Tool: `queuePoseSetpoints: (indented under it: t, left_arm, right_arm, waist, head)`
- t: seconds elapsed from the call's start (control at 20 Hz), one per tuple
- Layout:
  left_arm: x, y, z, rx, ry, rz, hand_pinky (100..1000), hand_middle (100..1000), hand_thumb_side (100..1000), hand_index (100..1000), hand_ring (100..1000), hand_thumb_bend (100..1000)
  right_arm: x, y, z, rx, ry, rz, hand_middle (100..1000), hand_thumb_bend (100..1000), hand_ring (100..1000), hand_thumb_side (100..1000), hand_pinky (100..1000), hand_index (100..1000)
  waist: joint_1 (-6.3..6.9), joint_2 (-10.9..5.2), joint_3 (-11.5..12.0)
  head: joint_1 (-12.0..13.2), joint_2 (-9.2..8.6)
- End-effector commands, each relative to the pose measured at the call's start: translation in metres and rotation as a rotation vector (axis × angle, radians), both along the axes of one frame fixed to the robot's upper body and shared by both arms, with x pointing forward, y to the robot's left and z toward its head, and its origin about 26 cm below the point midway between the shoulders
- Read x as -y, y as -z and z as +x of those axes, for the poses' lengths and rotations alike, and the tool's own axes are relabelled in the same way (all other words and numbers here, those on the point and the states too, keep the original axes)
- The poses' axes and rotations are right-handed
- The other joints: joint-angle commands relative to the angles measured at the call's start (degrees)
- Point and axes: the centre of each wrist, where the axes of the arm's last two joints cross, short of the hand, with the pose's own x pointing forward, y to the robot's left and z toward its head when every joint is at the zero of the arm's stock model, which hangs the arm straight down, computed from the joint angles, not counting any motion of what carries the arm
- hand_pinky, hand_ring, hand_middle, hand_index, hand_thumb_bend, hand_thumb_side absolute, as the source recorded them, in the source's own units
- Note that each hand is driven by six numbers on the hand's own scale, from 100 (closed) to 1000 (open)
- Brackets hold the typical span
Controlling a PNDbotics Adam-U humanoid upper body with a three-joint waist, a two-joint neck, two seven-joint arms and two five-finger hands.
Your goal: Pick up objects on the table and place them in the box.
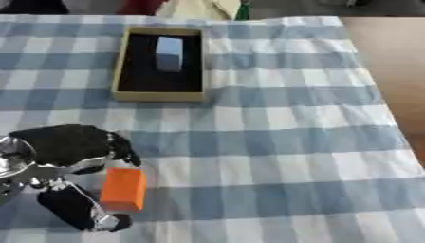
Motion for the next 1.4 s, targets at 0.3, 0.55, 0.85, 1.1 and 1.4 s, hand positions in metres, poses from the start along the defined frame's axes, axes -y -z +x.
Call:
queuePoseSetpoints:
  t: [0.3, 0.55, 0.85, 1.1, 1.4]
  left_arm:
    - [-0.003, 0.001, 0.007, 0.041, -0.007, 0.004, 834, 715, 535, 841, 823, 327]
    - [-0.004, 0.004, 0.012, 0.074, -0.013, -0.011, 780, 639, 508, 790, 763, 252]
    - [-0.006, 0.012, 0.017, 0.062, -0.001, 0.006, 712, 564, 451, 725, 690, 235]
    - [-0.005, 0.005, 0.012, 0.076, 0.028, -0.021, 669, 523, 438, 688, 642, 126]
    - [-0.014, -0.035, -0.001, 0.149, 0.069, -0.096, 671, 522, 421, 691, 637, 100]
  right_arm:
    - [0.001, -0.009, -0.005, 0.027, 0.003, -0.001, 545, 100, 781, 661, 888, 683]
    - [0.002, -0.008, -0.005, 0.019, 0.003, 0.005, 543, 100, 781, 665, 889, 683]
    - [0.002, -0.007, -0.005, 0.017, 0.005, 0.012, 543, 100, 781, 667, 890, 683]
    - [0.004, -0.006, -0.005, 0.012, 0.012, 0.016, 542, 100, 781, 671, 890, 683]
    - [0.004, -0.005, -0.005, 0.007, 0.018, 0.015, 541, 100, 781, 672, 890, 682]
  waist:
    - [-0.10, -0.96, 0.02]
    - [-0.21, -0.89, -0.01]
    - [-0.29, -0.87, -0.04]
    - [-0.39, -0.84, -0.10]
    - [-0.02, -0.90, -0.01]
  head:
    - [0.35, -0.08]
    - [0.42, -0.11]
    - [0.55, -0.16]
    - [0.47, -0.18]
    - [0.15, -0.49]
